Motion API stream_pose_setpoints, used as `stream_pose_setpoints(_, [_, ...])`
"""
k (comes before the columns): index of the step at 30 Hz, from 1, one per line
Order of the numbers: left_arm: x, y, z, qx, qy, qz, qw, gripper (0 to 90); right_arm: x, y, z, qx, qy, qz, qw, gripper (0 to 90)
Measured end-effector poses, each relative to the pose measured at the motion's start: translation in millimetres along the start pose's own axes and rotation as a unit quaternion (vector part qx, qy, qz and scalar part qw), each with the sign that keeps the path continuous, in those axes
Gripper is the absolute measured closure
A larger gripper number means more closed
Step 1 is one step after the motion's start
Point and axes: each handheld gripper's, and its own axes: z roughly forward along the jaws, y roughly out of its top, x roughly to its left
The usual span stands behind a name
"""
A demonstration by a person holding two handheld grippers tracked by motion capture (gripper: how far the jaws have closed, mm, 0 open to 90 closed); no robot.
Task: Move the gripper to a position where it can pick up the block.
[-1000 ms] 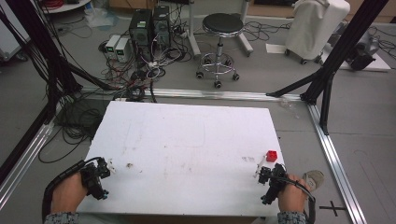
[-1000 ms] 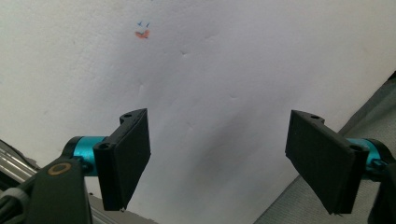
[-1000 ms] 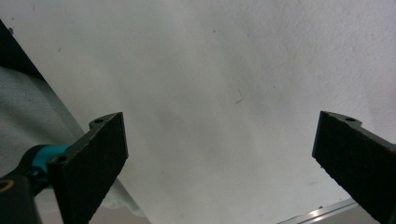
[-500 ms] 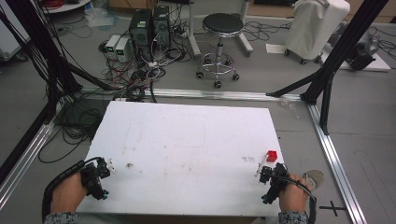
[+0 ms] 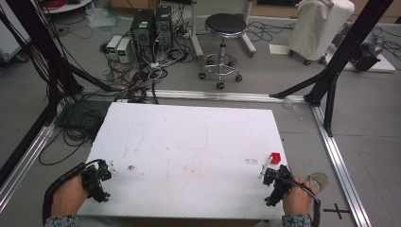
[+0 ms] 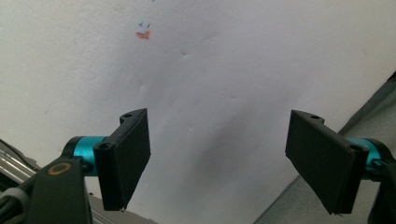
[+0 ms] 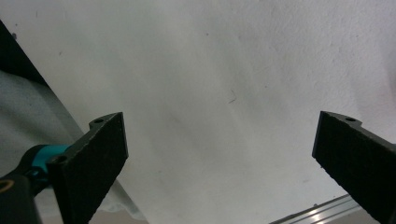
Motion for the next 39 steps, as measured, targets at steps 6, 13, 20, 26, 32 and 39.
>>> stream_pose_setpoints(6, [0.9,-1.6,0.3,-0.002,0.002,-0.007,1.0,22.4,-0.6,-1.4,1.5,-0.005,0.001,-0.001,1.0,2.6])
stream_pose_setpoints(13, [2.0,-2.2,1.5,-0.001,0.005,-0.009,0.9999,22.4,-3.8,-7.0,1.0,-0.014,0.006,-0.001,0.9999,2.6])
stream_pose_setpoints(20, [0.9,-1.0,2.0,-0.003,0.003,-0.008,1.0,22.4,-9.6,-24.8,-2.1,-0.042,0.005,-0.008,0.9991,2.6])
stream_pose_setpoints(26, [0.4,-0.6,3.6,-0.005,0.008,-0.011,0.9999,22.4,-12.8,-33.8,-2.0,-0.047,0.008,-0.042,0.998,2.6])
stream_pose_setpoints(32, [0.8,-0.5,3.8,-0.003,0.008,-0.012,0.9999,22.4,-23.2,-42.0,-3.9,-0.04,0.003,-0.085,0.9956,2.6])
stream_pose_setpoints(39, [0.8,-0.3,5.5,-0.003,0.008,-0.013,0.9999,22.4,-44.0,-53.0,-13.4,-0.056,0.001,-0.111,0.9922,2.6])
